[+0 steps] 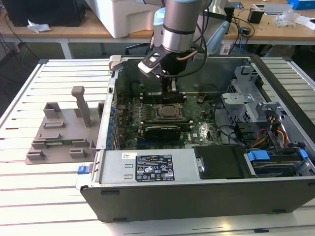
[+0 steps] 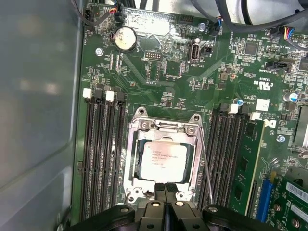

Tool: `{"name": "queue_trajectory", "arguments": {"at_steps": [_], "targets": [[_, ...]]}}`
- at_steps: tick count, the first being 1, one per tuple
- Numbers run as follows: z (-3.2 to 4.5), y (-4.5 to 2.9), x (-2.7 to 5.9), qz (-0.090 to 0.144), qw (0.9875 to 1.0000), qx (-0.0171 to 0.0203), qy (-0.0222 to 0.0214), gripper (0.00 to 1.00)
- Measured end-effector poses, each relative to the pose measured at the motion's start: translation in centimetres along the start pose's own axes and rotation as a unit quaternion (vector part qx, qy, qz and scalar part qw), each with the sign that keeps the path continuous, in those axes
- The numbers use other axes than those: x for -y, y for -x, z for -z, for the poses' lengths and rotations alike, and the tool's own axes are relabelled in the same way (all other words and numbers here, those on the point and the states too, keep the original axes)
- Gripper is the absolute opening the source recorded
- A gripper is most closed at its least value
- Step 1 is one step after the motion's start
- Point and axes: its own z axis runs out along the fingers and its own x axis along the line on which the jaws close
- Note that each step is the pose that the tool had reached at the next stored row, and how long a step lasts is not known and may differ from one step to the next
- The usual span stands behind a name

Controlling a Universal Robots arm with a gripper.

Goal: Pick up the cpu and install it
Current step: 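Close the cpu cover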

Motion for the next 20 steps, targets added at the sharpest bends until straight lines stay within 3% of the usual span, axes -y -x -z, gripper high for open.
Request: {"name": "queue_trajectory", "arguments": {"at_steps": [9,20], "targets": [[1.02,0.03,0.11,0.000,1.0000,0.0000,0.0000,0.11],[3.11,0.10,0.35,0.000,1.0000,0.0000,0.0000,0.11]]}}
